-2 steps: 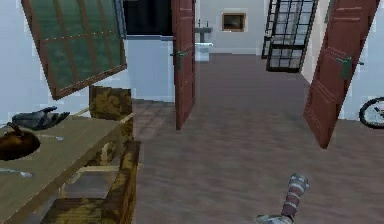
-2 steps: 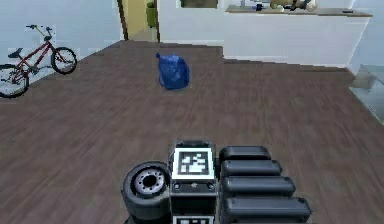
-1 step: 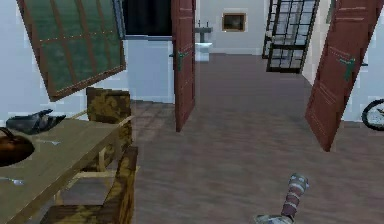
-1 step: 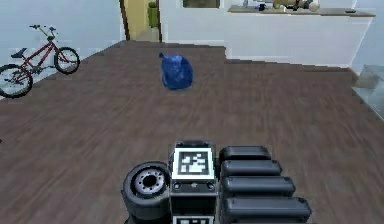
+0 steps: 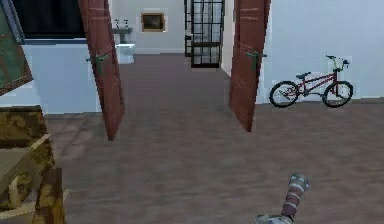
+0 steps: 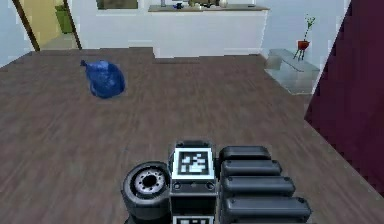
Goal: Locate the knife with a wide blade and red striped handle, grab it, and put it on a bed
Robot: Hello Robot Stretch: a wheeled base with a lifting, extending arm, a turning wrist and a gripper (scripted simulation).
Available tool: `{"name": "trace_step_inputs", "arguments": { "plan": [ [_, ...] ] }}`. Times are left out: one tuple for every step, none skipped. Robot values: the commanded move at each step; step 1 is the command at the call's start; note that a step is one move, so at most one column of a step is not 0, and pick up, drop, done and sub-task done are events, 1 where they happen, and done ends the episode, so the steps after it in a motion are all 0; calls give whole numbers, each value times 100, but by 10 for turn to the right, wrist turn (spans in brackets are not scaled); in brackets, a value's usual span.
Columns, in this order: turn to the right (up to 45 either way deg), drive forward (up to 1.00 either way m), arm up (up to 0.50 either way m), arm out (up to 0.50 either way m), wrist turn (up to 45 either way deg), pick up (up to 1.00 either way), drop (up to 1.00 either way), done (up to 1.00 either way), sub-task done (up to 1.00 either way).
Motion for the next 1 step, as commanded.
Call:
{"name": "trace_step_inputs", "arguments": {
  "plan": [
    [0,100,0,0,0,0,0,0,0]
  ]
}}
